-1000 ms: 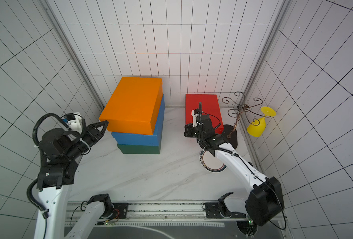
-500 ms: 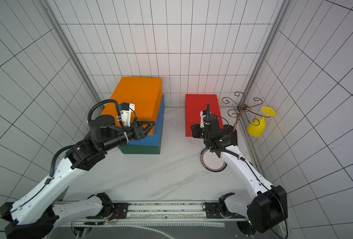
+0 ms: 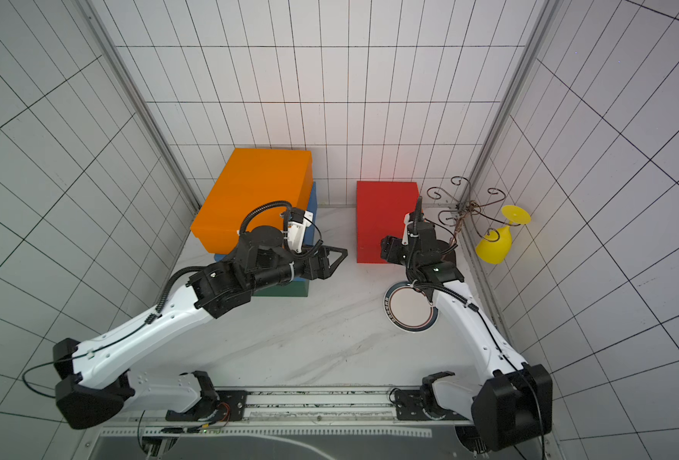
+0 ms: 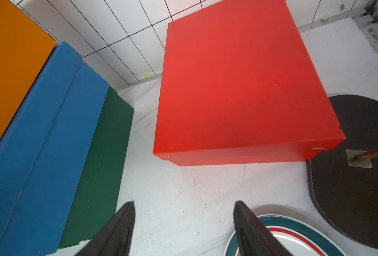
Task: Stack the shoeboxes
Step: Adjust the shoebox.
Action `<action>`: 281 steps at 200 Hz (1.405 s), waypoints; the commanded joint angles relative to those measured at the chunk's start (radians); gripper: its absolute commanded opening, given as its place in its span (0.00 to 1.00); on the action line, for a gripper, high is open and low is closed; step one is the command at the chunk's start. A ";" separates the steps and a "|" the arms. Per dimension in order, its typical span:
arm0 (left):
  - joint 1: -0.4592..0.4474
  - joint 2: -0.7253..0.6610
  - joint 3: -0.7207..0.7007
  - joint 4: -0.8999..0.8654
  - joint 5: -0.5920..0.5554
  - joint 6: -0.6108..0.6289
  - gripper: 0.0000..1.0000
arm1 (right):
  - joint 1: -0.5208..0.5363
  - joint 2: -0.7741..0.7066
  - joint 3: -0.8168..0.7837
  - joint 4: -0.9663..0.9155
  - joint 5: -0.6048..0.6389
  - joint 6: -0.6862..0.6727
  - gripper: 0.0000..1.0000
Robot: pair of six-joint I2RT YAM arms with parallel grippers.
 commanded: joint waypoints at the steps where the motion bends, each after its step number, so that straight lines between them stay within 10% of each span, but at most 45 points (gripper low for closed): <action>1: -0.007 0.052 0.039 0.028 -0.006 0.018 0.98 | -0.024 -0.011 -0.056 -0.015 0.017 -0.013 0.78; 19: -0.009 0.099 0.052 0.030 -0.009 0.025 0.97 | -0.040 -0.016 -0.068 -0.016 0.028 -0.015 0.92; 110: -0.012 0.318 0.055 0.123 -0.002 0.034 0.96 | -0.087 -0.051 -0.151 0.031 0.082 -0.039 0.88; 150: -0.012 0.460 0.159 0.150 0.009 0.073 0.70 | -0.089 -0.103 -0.201 0.058 0.131 -0.040 0.84; 183: -0.012 0.580 0.293 0.138 -0.025 0.108 0.19 | -0.089 -0.140 -0.247 0.076 0.153 -0.032 0.74; 281: 0.004 0.974 0.742 0.034 -0.193 0.201 0.08 | -0.089 -0.197 -0.310 0.104 0.102 -0.020 0.66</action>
